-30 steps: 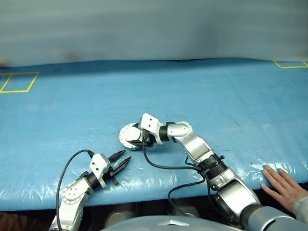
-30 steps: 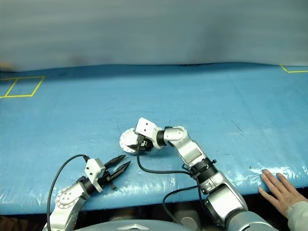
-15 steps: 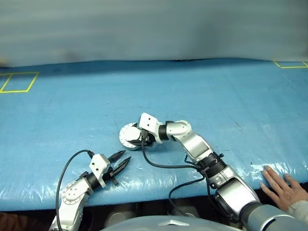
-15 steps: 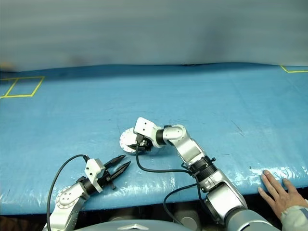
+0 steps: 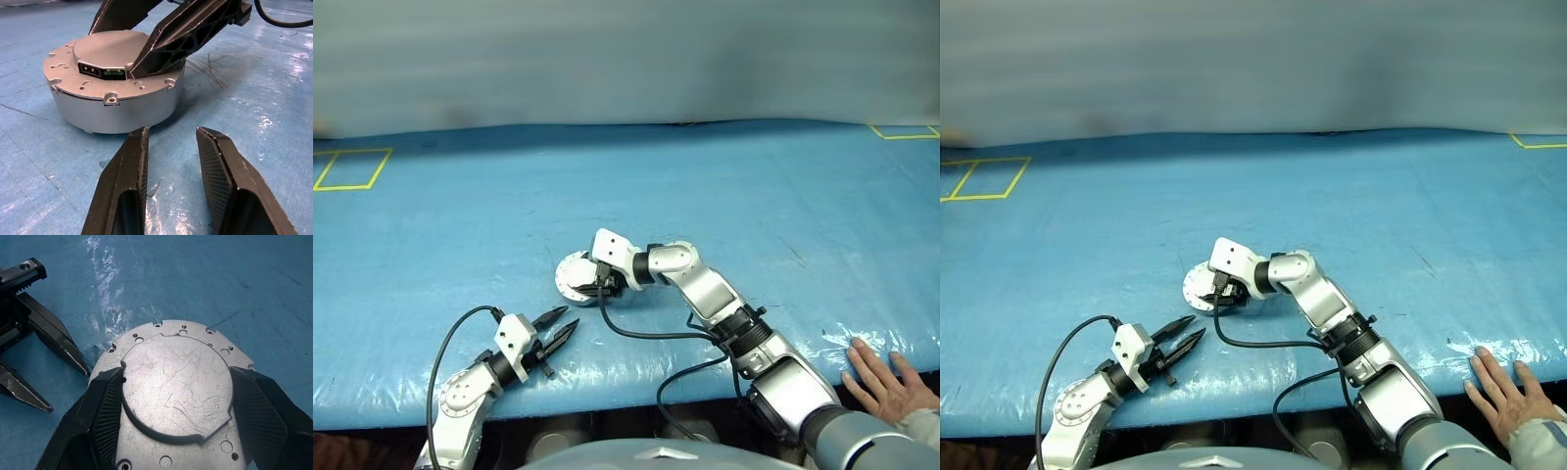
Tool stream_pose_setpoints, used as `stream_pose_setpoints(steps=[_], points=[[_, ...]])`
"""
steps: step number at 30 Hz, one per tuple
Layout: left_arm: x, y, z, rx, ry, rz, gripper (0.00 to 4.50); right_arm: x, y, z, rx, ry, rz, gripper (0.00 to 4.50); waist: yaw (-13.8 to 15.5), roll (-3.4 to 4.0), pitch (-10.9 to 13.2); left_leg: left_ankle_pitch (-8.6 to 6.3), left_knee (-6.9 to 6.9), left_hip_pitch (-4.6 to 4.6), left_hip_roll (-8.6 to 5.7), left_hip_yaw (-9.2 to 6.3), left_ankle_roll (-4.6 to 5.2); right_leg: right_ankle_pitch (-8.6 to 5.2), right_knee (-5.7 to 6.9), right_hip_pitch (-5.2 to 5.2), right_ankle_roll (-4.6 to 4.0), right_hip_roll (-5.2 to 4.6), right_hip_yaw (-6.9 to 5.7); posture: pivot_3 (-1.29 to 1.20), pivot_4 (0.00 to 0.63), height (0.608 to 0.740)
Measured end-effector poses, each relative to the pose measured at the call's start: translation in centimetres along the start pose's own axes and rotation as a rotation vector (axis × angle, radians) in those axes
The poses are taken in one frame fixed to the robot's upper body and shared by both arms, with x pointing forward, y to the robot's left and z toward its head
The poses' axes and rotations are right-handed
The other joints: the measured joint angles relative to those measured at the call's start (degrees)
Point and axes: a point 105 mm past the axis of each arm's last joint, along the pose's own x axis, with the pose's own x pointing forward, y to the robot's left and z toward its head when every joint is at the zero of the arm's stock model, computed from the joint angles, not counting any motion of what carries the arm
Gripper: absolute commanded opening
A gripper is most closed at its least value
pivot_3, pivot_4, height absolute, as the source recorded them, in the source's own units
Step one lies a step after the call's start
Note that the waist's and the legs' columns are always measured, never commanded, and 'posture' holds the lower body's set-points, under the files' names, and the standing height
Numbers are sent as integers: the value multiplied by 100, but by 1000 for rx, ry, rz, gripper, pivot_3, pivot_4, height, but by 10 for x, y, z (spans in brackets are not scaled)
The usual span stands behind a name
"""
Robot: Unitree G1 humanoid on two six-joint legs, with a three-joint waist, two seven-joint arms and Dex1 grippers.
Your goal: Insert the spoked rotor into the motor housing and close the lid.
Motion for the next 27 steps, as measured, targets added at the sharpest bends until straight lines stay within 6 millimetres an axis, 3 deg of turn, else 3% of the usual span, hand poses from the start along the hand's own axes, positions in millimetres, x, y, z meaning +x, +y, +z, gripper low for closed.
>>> stream_pose_setpoints(steps=[8, 13, 16, 19, 27], points=[[-17, 26, 7, -23, -38, 139, 1601, 0, 0, 0, -3, 1, 2, 3006, -2, -5, 2, -1, -6, 0, 4, 0, -2, -2, -2, -2, -2, 1, -1, 0, 150, 740], [-9, 32, 14, -40, -67, 146, 1601, 0, 0, 0, -3, 1, 0, 3006, -2, -9, 3, -1, -5, 0, 5, 0, -2, -2, -2, 0, -2, 2, -3, 0, 150, 740], [-2, 32, 21, -60, -100, 137, 1066, 1, 0, 1, -2, -1, 1, 3006, -2, -11, 2, -1, -7, 0, 5, 1, -3, -1, -3, -1, -1, 2, -4, 0, 150, 740], [2, 32, 26, -64, -112, 120, 44, 1, 0, 1, -2, -1, 1, 3006, -1, -10, 2, -1, -9, 0, 6, 0, -4, 0, -2, -2, 0, 3, -5, 0, 150, 740], [11, 31, 26, -41, -84, 90, 11, 0, 0, 0, 2, -2, -4, 3006, -1, -10, 2, -1, -8, 1, 7, 0, -5, -1, -2, 0, -2, 3, -5, 0, 150, 740]])
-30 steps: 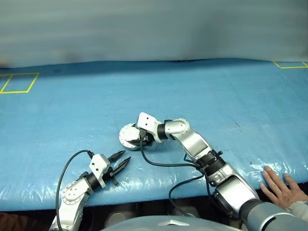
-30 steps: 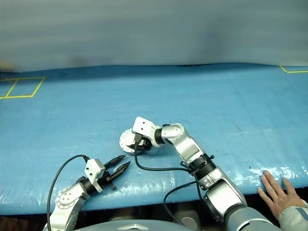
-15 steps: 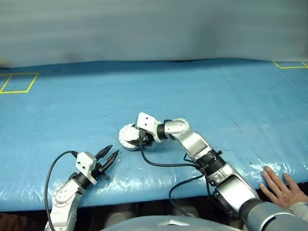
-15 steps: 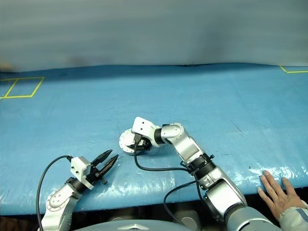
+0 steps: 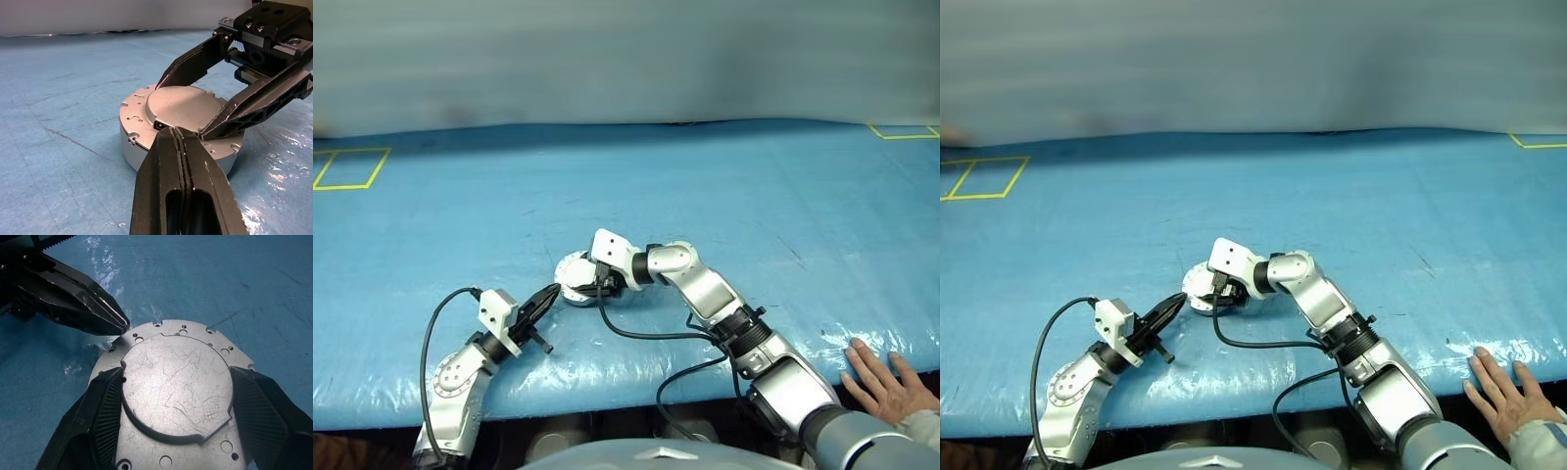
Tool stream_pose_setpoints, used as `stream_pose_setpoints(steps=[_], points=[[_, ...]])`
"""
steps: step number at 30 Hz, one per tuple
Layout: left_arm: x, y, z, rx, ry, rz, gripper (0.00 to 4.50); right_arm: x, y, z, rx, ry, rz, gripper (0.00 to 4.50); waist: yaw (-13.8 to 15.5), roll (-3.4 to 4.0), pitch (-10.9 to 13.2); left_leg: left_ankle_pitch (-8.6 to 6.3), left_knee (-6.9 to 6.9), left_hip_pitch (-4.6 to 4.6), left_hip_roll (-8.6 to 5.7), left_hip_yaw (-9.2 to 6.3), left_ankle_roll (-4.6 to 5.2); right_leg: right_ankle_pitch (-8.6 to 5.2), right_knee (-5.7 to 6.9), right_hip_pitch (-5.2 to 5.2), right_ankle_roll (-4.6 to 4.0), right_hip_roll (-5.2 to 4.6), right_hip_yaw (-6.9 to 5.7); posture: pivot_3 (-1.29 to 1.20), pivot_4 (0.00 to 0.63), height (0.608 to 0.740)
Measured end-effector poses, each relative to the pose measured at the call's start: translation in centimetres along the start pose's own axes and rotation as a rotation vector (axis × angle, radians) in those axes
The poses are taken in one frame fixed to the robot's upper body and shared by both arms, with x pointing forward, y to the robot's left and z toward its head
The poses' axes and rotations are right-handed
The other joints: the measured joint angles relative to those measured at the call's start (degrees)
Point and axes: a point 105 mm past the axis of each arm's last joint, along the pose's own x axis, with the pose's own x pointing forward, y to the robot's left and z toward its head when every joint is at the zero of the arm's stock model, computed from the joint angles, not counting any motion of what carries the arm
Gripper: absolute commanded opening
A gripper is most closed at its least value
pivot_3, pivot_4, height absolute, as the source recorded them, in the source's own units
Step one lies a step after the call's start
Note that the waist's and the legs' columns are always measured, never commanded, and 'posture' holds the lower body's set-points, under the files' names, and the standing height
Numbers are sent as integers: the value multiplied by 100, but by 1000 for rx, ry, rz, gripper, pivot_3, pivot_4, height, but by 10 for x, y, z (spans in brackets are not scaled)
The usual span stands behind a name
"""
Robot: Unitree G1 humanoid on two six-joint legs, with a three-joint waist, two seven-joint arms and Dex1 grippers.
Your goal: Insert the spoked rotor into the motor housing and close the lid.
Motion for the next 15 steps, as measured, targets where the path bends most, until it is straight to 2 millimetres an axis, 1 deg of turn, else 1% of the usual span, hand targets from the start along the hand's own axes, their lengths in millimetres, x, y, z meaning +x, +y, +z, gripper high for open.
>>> stream_pose_setpoints(steps=[5, 13, 15], points=[[6, 1, -3, 53, 42, 2, 11, 0, 0, -1, 5, -3, -7, 3006, 5, 1, -1, 0, -1, 1, 0, 0, -1, 0, 0, 1, 1, 0, 0, 0, 150, 740], [8, 0, -4, 92, 63, 5, 11, -2, 0, -2, 16, -7, -23, 3006, 21, 2, -2, 0, 0, 2, 1, 0, -1, -1, -1, 5, 0, -1, 0, 0, 150, 740], [8, -1, -4, 95, 63, 2, 0, -4, 1, -3, 17, -10, -22, 3738, 35, 2, -1, 0, -1, 1, 1, 0, -1, -1, -3, 5, 0, -1, -1, 0, 150, 740]])
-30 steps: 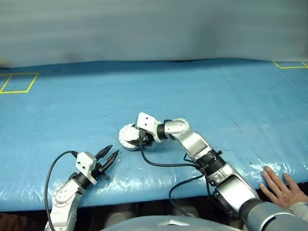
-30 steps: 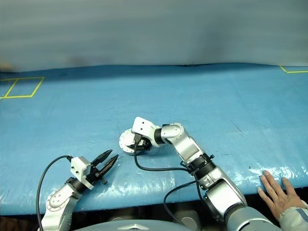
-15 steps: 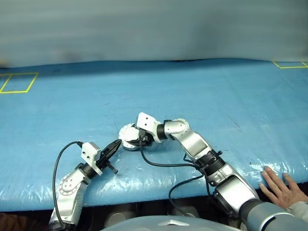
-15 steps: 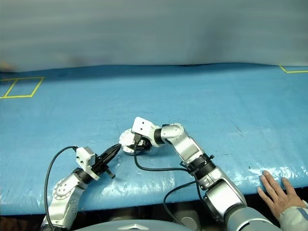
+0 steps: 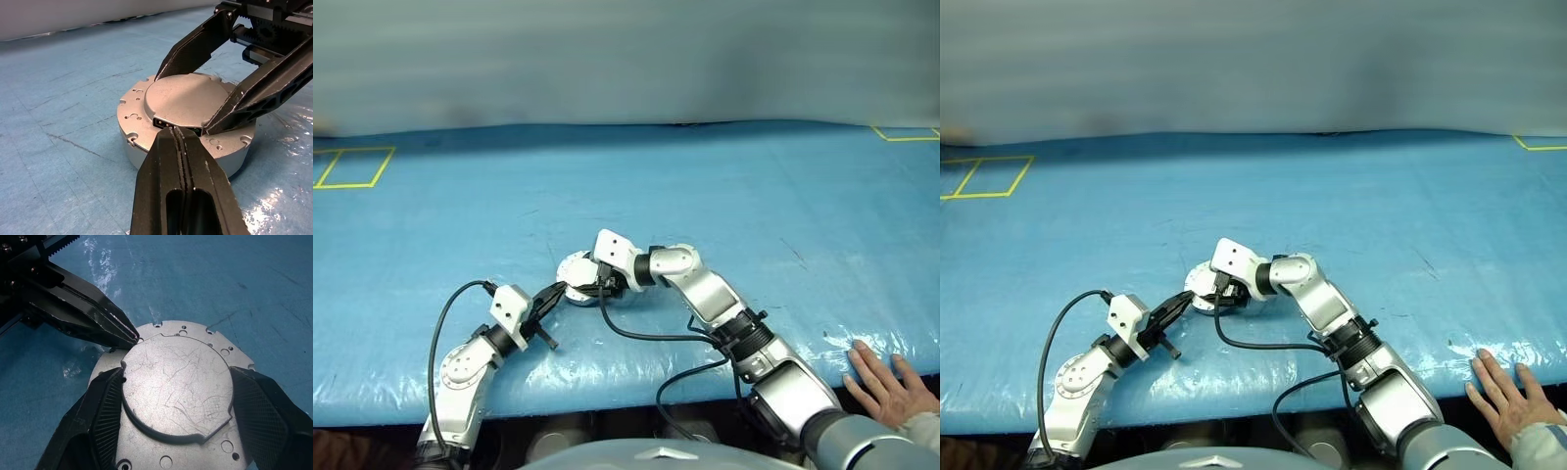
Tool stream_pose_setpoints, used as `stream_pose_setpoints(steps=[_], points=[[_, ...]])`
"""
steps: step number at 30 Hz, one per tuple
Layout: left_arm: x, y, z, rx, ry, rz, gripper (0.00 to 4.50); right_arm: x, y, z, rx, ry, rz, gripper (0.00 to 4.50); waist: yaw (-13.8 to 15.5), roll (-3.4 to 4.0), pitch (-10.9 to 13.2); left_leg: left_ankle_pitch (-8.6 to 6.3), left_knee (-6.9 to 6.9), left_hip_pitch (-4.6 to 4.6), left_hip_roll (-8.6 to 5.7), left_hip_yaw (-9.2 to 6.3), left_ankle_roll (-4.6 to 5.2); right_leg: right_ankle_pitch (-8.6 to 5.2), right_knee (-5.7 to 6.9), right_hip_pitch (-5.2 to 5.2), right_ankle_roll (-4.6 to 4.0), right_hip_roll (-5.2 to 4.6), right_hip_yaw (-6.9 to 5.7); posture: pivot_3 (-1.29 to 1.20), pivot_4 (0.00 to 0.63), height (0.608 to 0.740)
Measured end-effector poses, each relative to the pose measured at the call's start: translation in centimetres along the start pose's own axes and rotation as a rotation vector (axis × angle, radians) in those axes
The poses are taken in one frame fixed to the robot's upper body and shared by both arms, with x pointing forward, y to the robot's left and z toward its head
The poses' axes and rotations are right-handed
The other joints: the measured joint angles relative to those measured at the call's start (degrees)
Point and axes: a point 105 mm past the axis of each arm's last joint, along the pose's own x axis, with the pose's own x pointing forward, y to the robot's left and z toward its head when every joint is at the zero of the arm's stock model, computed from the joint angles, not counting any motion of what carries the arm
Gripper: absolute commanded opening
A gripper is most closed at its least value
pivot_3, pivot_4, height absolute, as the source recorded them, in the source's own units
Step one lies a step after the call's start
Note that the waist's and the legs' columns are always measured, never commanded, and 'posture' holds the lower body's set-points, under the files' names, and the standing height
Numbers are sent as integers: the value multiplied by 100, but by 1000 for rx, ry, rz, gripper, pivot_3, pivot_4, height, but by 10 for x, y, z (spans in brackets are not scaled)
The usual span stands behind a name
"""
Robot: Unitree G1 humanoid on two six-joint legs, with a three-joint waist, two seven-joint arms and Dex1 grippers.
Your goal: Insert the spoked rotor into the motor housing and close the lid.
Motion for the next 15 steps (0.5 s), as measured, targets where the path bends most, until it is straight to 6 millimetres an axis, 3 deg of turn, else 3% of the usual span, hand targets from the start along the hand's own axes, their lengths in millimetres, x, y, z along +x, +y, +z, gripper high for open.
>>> stream_pose_setpoints(steps=[3, 10, 15], points=[[0, -2, 0, 1, -1, -2, 0, -5, 1, -2, 19, -10, -1, 4455, 23, -1, 0, 0, -8, -1, 0, 0, 0, 1, -15, 1, 2, 0, -2, 0, 150, 740], [0, -5, 2, 4, -8, -11, 0, -17, -4, 0, 146, -59, -32, 4455, 79, -2, 3, 0, -43, -9, 2, -4, 1, 22, -57, -5, 36, 1, -7, 0, 150, 740], [-1, -6, 1, 4, -4, -11, 0, -33, -13, 1, 363, -135, -63, 4455, 129, -8, 8, -1, -53, -50, 2, -9, 3, 25, -73, -40, 35, 0, -11, 0, 150, 740]])
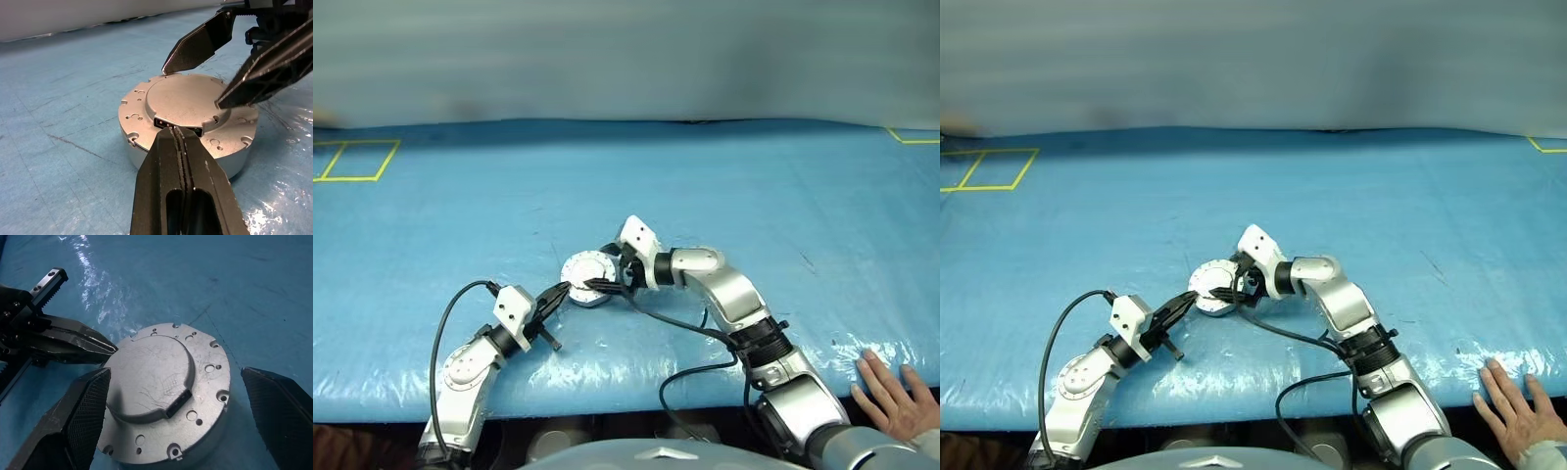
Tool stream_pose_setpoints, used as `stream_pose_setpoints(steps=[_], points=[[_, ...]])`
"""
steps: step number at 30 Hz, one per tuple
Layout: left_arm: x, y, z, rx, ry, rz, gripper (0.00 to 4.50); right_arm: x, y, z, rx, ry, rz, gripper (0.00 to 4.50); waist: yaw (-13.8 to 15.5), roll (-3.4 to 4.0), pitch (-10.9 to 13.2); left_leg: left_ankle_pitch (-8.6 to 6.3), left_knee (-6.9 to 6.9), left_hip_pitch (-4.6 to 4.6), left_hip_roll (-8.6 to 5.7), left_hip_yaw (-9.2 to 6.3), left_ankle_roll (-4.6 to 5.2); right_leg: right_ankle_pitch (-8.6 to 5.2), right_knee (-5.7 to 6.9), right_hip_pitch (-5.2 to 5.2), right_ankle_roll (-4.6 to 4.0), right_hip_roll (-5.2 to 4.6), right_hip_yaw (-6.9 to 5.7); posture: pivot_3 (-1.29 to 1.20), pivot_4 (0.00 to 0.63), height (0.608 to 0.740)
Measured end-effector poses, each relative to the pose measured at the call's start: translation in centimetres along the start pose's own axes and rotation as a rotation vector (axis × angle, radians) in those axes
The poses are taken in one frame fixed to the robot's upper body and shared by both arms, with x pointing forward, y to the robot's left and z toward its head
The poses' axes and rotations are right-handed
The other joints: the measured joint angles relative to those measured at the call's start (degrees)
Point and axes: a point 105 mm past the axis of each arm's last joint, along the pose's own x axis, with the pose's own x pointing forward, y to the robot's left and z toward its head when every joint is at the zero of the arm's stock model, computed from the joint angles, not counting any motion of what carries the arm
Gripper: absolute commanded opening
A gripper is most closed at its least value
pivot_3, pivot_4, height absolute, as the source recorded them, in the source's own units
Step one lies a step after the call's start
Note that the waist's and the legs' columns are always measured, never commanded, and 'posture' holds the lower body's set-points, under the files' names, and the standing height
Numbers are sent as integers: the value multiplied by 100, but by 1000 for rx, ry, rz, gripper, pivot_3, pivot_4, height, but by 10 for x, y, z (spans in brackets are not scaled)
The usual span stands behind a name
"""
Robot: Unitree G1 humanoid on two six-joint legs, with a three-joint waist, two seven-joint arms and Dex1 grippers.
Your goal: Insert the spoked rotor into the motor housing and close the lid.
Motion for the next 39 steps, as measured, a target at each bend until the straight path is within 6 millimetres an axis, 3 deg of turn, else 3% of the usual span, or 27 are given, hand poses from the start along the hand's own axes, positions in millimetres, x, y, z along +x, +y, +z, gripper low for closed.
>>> stream_pose_setpoints(steps=[3, 12, 15, 22, 24, 29, 33, 38, 39], points=[[-1, 1, 0, 2, 2, 4, 0, -10, -4, -3, 159, -39, -8, 4455, 20, 0, 0, 18, 3, -55, -2, 1, -24, 23, 1, -50, -28, -1, 0, 0, 150, 740], [-1, 1, -1, 1, 5, 3, 0, -21, 5, -32, 511, -38, 26, 4455, 28, 2, 1, 1, 3, -63, -2, 7, 1, 22, -6, -47, -29, -2, 5, 0, 150, 740], [-2, 1, -1, 2, 6, 3, 0, -18, 8, -29, 577, -65, 43, 3878, 18, 2, 1, -1, 3, -62, -2, 7, 3, 22, -3, -47, -29, -2, 4, 0, 150, 740], [-5, 2, -2, 8, 15, 9, 0, -16, 13, -28, 655, -83, 82, 1633, 14, 2, 1, 7, 3, -62, -2, 7, -5, 23, -4, -48, -29, -2, 4, 0, 150, 740], [-6, 2, -3, 7, 21, 13, 0, -17, 13, -29, 665, -83, 83, 1375, 4, 3, 0, 9, 4, -61, -2, 8, -8, 23, -1, -47, -29, -1, 4, 0, 150, 740], [-5, 4, -2, -18, 9, 48, 0, -17, 13, -29, 676, -88, 86, 1356, 3, 3, -1, 3, 11, -57, -2, 7, 2, 26, 1, -47, -23, -1, 4, 0, 150, 740], [-2, 10, -1, -257, -75, 151, 0, -15, 12, -27, 706, -110, 80, 1356, -11, 0, 0, 5, 20, -58, -1, 8, 5, 29, 5, -45, -18, 1, 3, 0, 150, 740], [-2, 15, 4, -416, -129, 189, 0, -17, 4, -21, 808, -199, 53, 1356, -21, -2, 2, 28, 21, -65, -2, 9, 5, 30, 6, -45, -21, 2, 6, 0, 150, 740], [-2, 16, 6, -436, -143, 197, 171, -19, 0, -20, 827, -218, 43, 1356, -21, -3, 3, 27, 21, -66, -3, 11, 6, 30, 4, -45, -21, 2, 8, 0, 150, 740]])
